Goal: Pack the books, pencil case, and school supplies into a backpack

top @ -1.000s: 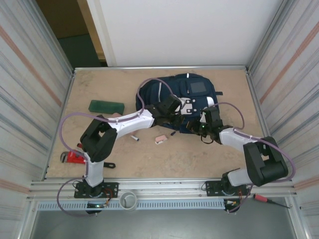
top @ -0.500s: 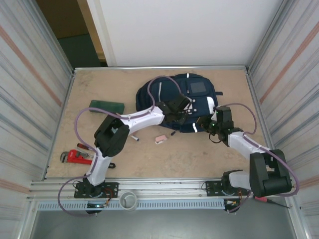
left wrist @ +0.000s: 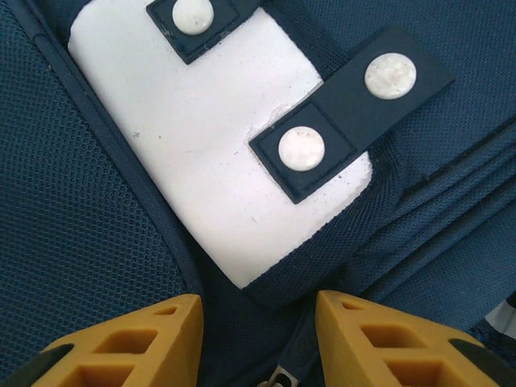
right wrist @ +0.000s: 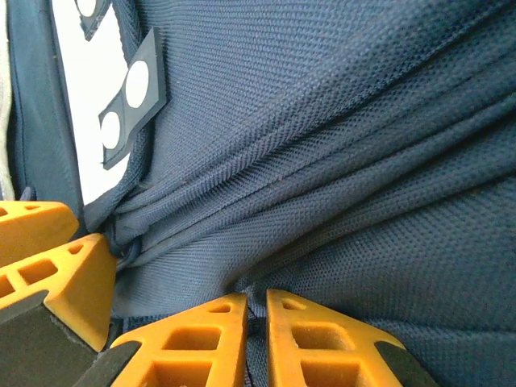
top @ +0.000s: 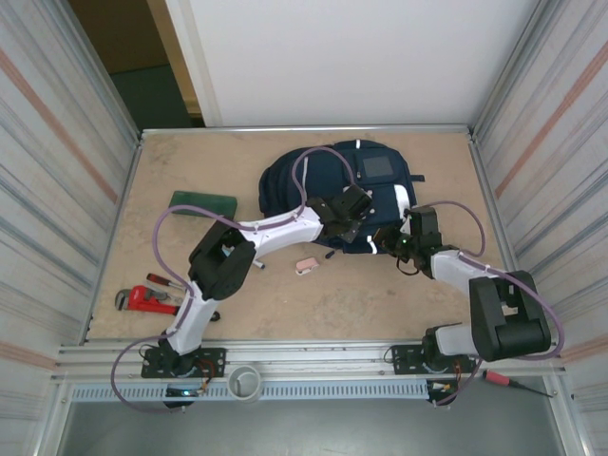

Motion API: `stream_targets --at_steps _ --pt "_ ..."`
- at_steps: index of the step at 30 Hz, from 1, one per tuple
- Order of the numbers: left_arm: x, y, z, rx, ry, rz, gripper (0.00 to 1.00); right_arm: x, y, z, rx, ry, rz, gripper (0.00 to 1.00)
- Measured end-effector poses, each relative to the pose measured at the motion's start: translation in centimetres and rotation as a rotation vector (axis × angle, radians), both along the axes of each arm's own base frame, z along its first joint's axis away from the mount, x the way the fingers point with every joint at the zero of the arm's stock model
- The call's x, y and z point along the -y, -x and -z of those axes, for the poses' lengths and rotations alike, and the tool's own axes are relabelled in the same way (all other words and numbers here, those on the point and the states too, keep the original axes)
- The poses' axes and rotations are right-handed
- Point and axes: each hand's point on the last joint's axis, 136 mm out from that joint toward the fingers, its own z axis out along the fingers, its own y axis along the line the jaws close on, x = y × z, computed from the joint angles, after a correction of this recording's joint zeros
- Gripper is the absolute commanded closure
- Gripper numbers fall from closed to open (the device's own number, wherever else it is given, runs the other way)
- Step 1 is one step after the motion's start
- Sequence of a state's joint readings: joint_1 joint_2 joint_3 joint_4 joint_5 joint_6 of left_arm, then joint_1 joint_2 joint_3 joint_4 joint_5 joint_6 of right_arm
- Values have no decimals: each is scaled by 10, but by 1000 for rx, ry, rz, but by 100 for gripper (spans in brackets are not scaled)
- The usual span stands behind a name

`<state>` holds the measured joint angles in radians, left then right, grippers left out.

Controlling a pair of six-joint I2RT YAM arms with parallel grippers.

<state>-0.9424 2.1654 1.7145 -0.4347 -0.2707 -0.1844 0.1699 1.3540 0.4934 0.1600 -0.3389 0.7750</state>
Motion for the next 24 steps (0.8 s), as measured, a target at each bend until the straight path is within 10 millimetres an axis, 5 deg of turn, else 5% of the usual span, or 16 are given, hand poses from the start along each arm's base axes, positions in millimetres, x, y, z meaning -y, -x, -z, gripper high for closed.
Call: stream_targets --at_steps 13,24 --pt "6 18 4 -23 -9 40 62 -2 -2 3 -1 -5 -6 86" --pt "2 4 12 -37 -16 17 60 -4 -2 3 4 -5 -12 86"
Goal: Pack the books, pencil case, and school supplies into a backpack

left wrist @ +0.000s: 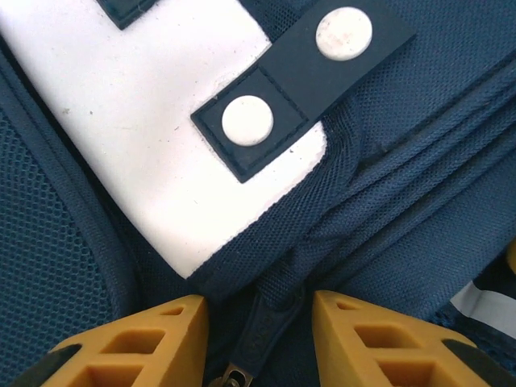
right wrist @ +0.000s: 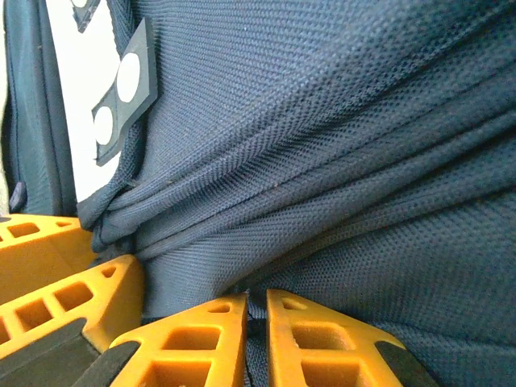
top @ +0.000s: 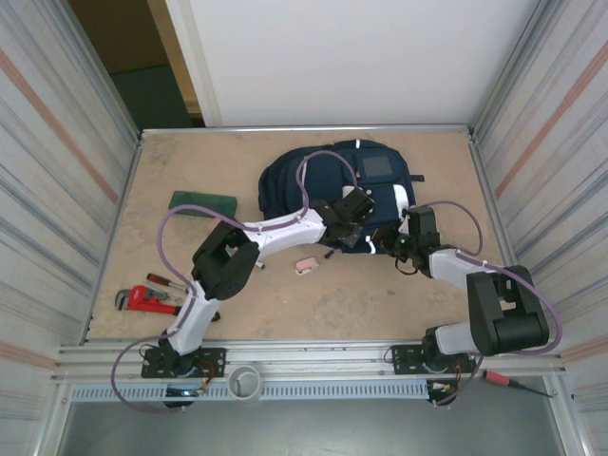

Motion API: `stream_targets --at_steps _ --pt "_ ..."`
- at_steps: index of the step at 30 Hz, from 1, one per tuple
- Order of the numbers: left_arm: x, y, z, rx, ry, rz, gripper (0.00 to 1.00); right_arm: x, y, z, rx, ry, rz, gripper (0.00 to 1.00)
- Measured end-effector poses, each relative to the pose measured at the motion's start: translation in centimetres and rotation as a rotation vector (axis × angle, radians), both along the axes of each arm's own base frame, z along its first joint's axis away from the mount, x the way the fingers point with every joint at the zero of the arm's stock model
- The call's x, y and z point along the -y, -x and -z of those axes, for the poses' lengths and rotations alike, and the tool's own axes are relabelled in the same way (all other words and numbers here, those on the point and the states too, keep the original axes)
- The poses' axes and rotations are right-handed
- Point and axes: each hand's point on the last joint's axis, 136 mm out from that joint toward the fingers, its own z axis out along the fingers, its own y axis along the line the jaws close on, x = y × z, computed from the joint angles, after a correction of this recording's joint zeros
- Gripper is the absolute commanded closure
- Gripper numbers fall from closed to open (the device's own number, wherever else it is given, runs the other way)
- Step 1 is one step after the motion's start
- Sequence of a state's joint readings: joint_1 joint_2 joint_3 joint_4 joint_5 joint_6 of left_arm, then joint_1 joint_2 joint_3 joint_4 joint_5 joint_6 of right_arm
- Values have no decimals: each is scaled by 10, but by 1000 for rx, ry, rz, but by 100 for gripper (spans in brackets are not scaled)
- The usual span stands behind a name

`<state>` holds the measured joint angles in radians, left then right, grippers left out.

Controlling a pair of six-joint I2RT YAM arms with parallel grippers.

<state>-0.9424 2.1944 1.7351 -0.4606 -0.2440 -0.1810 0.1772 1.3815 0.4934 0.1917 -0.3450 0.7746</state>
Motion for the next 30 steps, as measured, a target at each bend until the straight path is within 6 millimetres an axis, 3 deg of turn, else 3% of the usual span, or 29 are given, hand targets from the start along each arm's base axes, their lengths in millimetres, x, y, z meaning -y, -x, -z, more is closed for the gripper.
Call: stream_targets --at_steps 4,18,30 --pt "0 -1 0 -5 -8 -2 61 0 0 1 -3 1 -1 87" --pt "0 -3 -1 16 -51 35 90 0 0 1 -3 6 -6 87" --pt "-5 -3 -4 30 -59 45 100 0 0 2 -3 19 -15 87"
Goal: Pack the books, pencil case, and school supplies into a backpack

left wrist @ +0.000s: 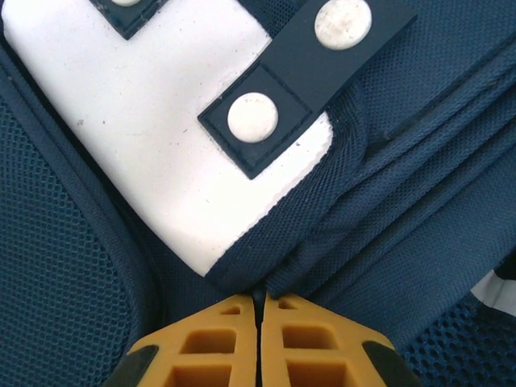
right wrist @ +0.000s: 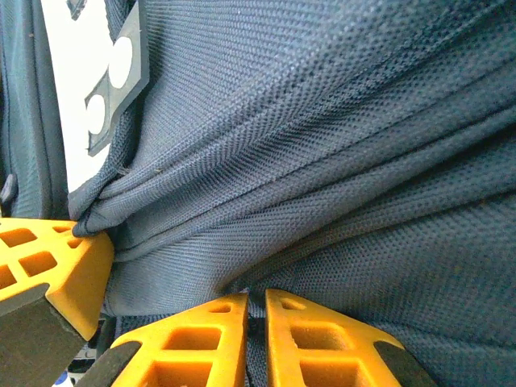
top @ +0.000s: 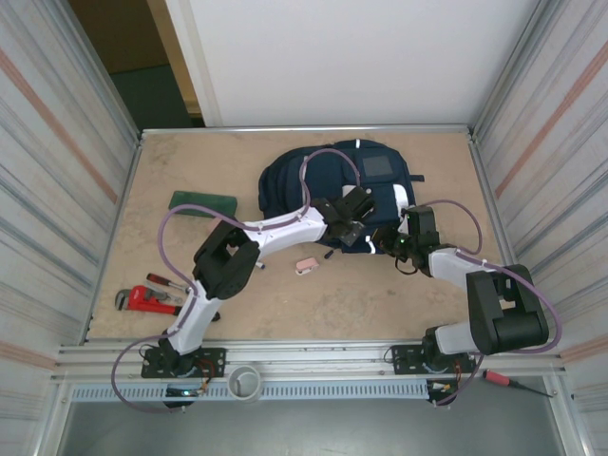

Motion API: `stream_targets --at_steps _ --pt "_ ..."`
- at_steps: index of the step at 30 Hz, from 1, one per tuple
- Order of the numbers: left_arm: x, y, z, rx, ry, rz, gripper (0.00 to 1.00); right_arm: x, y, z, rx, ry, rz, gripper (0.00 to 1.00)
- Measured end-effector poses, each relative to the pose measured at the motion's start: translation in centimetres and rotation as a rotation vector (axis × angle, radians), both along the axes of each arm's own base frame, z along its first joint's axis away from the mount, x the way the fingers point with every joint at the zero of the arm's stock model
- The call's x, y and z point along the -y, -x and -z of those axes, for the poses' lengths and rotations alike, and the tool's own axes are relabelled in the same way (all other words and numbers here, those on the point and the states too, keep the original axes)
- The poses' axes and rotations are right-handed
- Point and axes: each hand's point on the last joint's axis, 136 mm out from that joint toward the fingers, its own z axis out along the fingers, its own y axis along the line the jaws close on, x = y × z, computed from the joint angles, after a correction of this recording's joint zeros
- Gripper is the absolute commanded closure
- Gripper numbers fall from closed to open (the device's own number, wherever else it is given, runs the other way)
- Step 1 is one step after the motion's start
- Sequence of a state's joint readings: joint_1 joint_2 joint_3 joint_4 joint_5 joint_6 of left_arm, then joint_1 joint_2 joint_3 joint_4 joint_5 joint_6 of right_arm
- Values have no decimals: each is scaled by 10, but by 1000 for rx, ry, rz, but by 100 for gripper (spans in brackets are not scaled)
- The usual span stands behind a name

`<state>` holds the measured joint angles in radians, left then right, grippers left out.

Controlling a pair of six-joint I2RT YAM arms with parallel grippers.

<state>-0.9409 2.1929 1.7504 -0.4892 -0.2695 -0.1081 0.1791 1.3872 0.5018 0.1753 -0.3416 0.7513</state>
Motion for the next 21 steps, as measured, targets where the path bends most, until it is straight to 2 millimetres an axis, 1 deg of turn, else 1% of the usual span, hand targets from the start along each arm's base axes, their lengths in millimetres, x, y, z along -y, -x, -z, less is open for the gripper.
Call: stream_targets --at_steps 3,7,10,13,16,19,21 --pt "-2 0 -2 3 15 -2 100 -1 0 0 0 1 -2 87" --pt "-11 1 -8 20 40 -11 100 -1 0 1 -6 4 -2 87" --pt "-23 2 -20 55 71 -25 100 -1 0 2 -8 4 -1 87" --pt "-36 -2 -30 91 78 -53 100 -1 0 3 -11 5 0 87" --pt "-43 -6 -28 103 67 -71 100 0 -1 3 -11 4 1 87" --pt "-51 -5 -19 103 46 -82 100 1 -2 3 -18 -2 3 86" --pt "-56 -4 -16 104 41 -88 100 2 -1 2 -23 -15 0 84"
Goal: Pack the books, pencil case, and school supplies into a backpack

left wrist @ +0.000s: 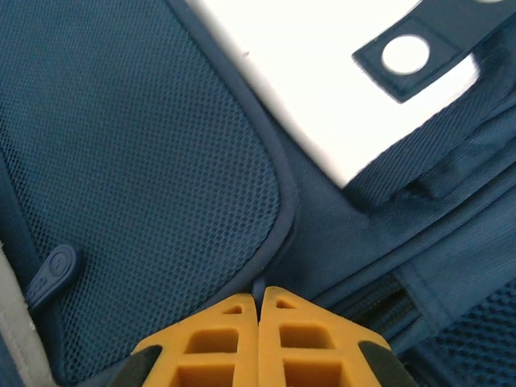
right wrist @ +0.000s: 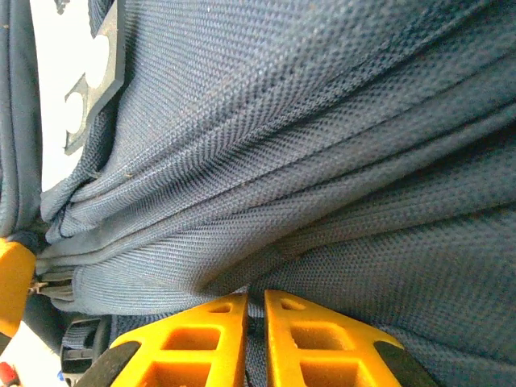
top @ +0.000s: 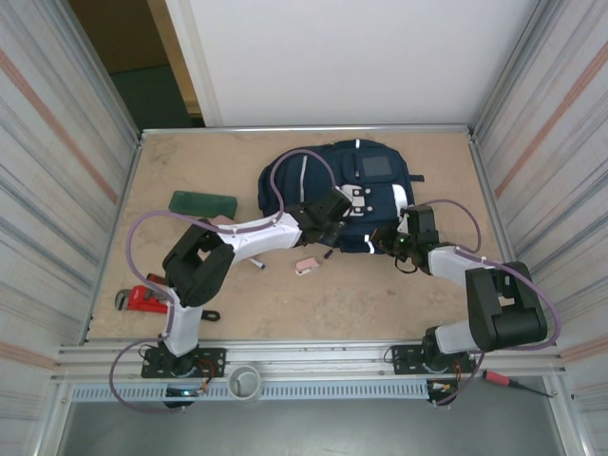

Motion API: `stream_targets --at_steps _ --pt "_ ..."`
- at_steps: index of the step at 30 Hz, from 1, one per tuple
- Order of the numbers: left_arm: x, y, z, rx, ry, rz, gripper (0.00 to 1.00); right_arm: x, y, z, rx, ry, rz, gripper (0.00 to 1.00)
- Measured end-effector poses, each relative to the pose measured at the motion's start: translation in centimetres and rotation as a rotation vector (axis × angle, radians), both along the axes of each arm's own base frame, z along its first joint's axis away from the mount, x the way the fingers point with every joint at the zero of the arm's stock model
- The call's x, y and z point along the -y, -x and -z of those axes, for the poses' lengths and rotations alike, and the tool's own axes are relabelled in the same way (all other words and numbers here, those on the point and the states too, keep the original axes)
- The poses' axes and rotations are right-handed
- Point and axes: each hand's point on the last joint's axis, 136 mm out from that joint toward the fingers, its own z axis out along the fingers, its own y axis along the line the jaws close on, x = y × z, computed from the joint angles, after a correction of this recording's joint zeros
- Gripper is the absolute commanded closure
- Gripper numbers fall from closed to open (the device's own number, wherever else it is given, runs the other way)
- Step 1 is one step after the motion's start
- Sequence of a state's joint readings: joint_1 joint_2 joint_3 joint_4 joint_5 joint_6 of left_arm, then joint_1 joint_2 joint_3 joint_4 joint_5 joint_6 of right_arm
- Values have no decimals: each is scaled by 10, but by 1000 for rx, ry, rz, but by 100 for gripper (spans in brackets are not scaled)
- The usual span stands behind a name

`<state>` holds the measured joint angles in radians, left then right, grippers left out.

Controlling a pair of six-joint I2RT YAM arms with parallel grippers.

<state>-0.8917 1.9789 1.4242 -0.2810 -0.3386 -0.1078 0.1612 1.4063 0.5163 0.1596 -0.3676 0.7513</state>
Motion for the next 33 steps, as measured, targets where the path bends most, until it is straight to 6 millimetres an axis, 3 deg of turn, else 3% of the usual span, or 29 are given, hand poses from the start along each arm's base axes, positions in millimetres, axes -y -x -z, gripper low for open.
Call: stream_targets --at_steps 3,9,13,22,25,29,33 --pt "-7 1 -5 2 14 -10 100 0 0 -5 1 -14 -5 76" --pt "-4 3 -25 12 102 -9 100 -6 3 -31 44 3 -11 46" --pt "-2 4 -25 3 116 -5 100 -13 1 -38 53 28 3 41" --pt "2 8 -25 -6 125 9 100 -1 -11 -19 -2 51 122 38" --pt "2 7 -26 -2 128 9 100 -1 -22 -20 3 53 142 44" --pt "2 7 -25 0 126 11 100 7 -34 -20 19 66 172 75" --pt "-2 7 -20 14 96 11 100 22 -40 -21 34 76 204 94"
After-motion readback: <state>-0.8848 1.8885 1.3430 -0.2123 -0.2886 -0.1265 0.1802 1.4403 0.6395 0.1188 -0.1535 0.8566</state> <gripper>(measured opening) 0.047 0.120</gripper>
